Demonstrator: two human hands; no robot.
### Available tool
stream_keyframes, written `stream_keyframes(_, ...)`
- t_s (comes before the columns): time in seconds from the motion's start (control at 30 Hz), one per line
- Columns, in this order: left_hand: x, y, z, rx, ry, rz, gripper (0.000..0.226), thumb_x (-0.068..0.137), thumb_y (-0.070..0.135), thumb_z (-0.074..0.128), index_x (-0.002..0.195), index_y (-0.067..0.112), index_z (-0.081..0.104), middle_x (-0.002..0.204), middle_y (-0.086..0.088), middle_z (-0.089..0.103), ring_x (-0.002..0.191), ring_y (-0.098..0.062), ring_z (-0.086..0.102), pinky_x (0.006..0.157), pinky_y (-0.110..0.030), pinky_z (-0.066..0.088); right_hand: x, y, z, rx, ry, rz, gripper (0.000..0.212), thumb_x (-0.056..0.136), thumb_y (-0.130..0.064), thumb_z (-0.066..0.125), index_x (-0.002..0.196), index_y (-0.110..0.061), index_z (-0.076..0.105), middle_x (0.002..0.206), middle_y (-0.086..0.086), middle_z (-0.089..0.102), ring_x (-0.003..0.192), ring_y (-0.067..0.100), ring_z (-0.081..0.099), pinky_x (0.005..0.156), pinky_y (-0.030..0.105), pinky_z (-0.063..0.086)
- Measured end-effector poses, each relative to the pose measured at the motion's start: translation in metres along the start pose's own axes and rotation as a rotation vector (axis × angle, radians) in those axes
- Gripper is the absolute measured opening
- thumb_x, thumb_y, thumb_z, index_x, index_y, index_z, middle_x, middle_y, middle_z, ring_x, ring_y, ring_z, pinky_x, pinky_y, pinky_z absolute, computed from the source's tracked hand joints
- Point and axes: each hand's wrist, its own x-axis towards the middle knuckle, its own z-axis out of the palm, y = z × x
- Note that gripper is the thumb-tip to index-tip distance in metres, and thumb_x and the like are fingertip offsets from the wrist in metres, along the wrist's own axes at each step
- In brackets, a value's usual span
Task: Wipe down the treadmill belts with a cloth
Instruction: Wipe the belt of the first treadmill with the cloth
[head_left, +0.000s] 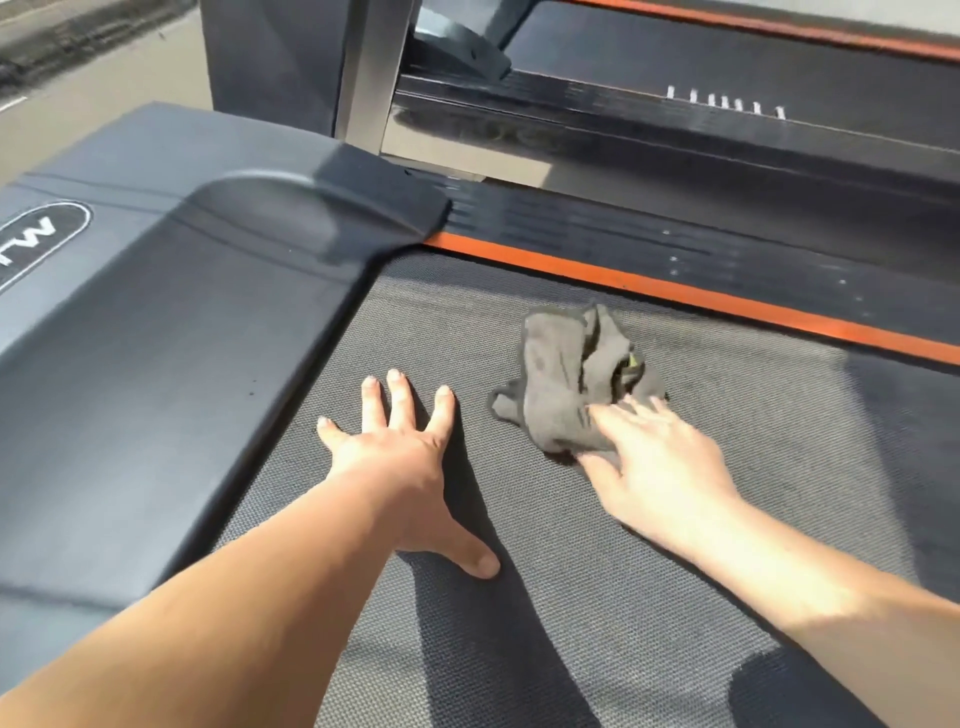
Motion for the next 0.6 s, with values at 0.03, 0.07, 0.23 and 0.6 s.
stream_keyframes(0.03, 0.000, 0.000, 0.000, 0.003, 0.001, -0.001, 0.178, 0.025, 0.099, 0.071, 0.152, 0.034, -0.036, 0.161, -0.016, -0.040, 0.149, -0.042, -0.033, 0.115, -0.079, 0.005, -0.007, 0.005, 0.001, 0.022, 0.001, -0.108, 0.036, 0.083, -0.037, 0.062, 0.115, -0.023, 0.072, 0.114, 0.006, 0.076, 0.114, 0.030, 0.069, 0.104, 0.040, 0.050)
stream_keyframes(0.07, -0.001, 0.000, -0.001, 0.004, 0.000, -0.004, 0.178, 0.025, 0.099, 0.071, 0.152, 0.034, -0.036, 0.161, -0.016, -0.039, 0.149, -0.042, -0.033, 0.115, -0.079, 0.005, -0.004, 0.018, -0.001, 0.033, -0.054, -0.159, 0.046, 0.083, -0.036, 0.056, 0.126, -0.028, 0.069, 0.126, 0.003, 0.073, 0.123, 0.027, 0.065, 0.110, 0.041, 0.044)
stream_keyframes(0.23, -0.001, 0.000, 0.000, 0.006, 0.005, -0.004, 0.176, 0.027, 0.099, 0.071, 0.152, 0.035, -0.037, 0.161, -0.015, -0.040, 0.150, -0.041, -0.033, 0.116, -0.078, 0.006, 0.065, 0.098, -0.019, 0.046, -0.277, 0.432, 0.044, 0.098, -0.052, 0.049, 0.138, -0.035, 0.050, 0.150, 0.008, 0.054, 0.133, 0.036, 0.053, 0.107, 0.048, 0.046)
stream_keyframes(0.6, -0.004, 0.005, -0.004, 0.040, -0.001, -0.046, 0.180, 0.020, 0.100, 0.068, 0.153, 0.036, -0.035, 0.163, -0.013, -0.037, 0.152, -0.040, -0.028, 0.117, -0.077, 0.008, -0.013, -0.012, -0.011, 0.134, -0.176, -0.094, 0.042, 0.092, -0.040, 0.054, 0.131, -0.032, 0.066, 0.140, -0.001, 0.064, 0.139, 0.029, 0.050, 0.120, 0.035, 0.029)
